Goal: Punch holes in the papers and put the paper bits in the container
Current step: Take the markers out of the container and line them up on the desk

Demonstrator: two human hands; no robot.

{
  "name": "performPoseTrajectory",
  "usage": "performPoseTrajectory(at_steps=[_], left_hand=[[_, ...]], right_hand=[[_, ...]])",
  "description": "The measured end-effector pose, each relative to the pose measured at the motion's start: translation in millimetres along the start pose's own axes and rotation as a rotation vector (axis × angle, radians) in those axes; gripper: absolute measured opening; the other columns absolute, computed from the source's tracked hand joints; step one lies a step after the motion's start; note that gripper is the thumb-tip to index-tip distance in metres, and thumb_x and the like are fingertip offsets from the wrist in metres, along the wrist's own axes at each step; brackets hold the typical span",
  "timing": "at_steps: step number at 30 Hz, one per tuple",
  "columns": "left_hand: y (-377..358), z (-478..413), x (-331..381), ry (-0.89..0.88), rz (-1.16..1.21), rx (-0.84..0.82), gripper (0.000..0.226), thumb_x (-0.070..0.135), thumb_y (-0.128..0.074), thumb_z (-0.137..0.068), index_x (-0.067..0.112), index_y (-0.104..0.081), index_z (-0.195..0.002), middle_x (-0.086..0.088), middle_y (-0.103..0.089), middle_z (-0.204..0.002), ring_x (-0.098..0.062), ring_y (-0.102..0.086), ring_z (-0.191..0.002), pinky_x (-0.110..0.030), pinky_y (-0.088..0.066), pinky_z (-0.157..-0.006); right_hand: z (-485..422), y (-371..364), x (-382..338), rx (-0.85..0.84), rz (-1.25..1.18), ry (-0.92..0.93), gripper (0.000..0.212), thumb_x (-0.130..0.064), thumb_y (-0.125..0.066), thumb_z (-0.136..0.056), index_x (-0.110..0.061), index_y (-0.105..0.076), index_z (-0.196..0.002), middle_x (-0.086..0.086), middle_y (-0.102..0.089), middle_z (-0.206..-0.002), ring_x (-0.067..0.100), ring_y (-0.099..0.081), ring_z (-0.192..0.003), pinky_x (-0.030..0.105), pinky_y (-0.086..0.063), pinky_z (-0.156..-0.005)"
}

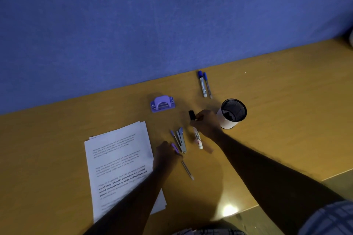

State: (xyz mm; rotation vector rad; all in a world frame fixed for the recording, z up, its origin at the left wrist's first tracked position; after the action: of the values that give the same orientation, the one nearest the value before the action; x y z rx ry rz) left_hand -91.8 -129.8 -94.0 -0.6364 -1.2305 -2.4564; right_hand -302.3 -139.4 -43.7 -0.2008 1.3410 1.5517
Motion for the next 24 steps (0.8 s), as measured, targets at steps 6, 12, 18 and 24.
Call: performPoseTrajectory(at_steps=[6,12,18,24], left_hand=[[1,7,-2,0.103,0.029,0.004,0.041,0.026,-0.078,-0.074,0.013,-0.056,-0.106,0.008,-0.057,-0.08,-0.003,-0.055,-0.067,-0.013,-0.035,-0.048],[24,20,8,0.058,0.105,0.03,0.031,0.025,-0.076,-0.074,0.012,-0.061,-0.098,0.005,-0.063,-0.083,-0.007,-0.061,-0.073,-0.019,-0.046,-0.056],[81,0,84,-0.109,0.378,0.068,0.012,0.014,-0.076,-0.077,0.014,-0.069,-0.086,-0.002,-0.071,-0.078,-0.014,-0.07,-0.072,-0.031,-0.059,-0.067],[116,-42,179,-0.276,0.516,0.149,0.025,0.013,-0.079,-0.076,0.005,-0.07,-0.099,-0.01,-0.074,-0.085,-0.022,-0.071,-0.074,-0.035,-0.061,-0.066]], right_hand=[[8,2,-6,-0.013,-0.091,0.016,0.033,-0.02,-0.077,-0.075,-0.007,-0.067,-0.103,0.007,-0.069,-0.094,0.022,-0.068,-0.081,0.043,-0.059,-0.071],[12,7,-17,-0.031,-0.218,0.066,0.016,-0.015,-0.071,-0.079,0.0,-0.069,-0.083,0.021,-0.071,-0.081,0.036,-0.07,-0.078,0.051,-0.055,-0.068],[14,26,-39,-0.06,-0.41,0.121,0.012,-0.017,-0.071,-0.086,-0.005,-0.069,-0.085,0.017,-0.068,-0.082,0.035,-0.069,-0.082,0.049,-0.054,-0.074],[-16,71,-55,0.003,-0.642,0.103,0.023,-0.014,-0.068,-0.087,0.007,-0.065,-0.078,0.016,-0.056,-0.066,0.022,-0.052,-0.064,0.038,-0.04,-0.063]])
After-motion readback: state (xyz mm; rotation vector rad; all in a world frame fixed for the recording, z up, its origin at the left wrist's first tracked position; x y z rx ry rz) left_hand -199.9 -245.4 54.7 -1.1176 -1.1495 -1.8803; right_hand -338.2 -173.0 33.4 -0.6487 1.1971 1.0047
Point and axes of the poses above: each hand's wrist, its own z-axis away from the middle knuckle, its own y-axis out of the back of the hand, x = y × z, the point moved 10 cm from there along -z, towards the middle knuckle
